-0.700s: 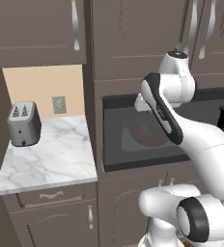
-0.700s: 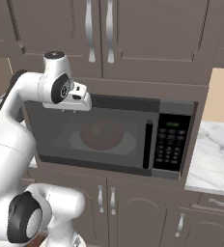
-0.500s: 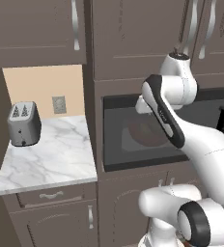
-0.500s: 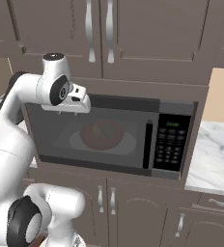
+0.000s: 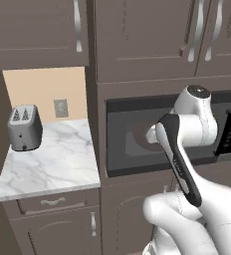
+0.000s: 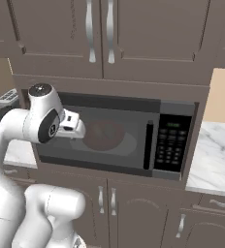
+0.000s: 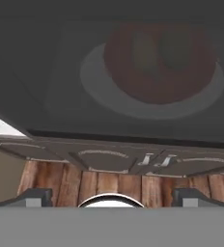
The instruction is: The microwave is finished heating the chicken drumstick and potato. Take the bowl containing the food and place it on the dining counter.
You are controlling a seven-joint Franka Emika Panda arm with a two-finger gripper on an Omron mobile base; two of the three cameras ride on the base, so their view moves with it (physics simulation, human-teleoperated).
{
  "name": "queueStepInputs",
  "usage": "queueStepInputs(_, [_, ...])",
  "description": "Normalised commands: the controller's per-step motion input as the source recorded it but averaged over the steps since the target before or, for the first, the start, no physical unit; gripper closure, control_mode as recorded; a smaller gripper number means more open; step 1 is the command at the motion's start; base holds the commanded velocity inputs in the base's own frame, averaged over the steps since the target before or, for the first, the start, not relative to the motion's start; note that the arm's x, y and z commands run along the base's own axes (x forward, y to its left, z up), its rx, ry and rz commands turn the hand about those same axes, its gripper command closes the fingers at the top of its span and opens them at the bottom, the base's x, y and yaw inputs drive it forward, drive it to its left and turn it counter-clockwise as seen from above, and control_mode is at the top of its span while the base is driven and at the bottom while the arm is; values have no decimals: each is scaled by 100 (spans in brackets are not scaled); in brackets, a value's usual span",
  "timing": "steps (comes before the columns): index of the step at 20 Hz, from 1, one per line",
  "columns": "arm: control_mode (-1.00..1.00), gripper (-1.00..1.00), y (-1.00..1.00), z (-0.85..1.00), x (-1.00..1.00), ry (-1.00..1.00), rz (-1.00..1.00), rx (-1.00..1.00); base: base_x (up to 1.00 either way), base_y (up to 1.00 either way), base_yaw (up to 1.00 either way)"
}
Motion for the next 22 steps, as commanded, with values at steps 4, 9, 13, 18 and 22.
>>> queueStepInputs(4, [-100, -100, 0, 0, -2, -4, 0, 0, 0, 0, 0])
queueStepInputs(9, [100, -100, -3, 0, -16, 0, 0, 0, -10, -3, 0])
queueStepInputs(13, [100, -100, 0, 0, 0, 0, 0, 0, -55, -21, 0])
queueStepInputs(18, [100, -100, 0, 0, 0, 0, 0, 0, -46, -30, 0])
queueStepInputs(22, [100, -100, 0, 0, 0, 0, 0, 0, -27, -60, 0])
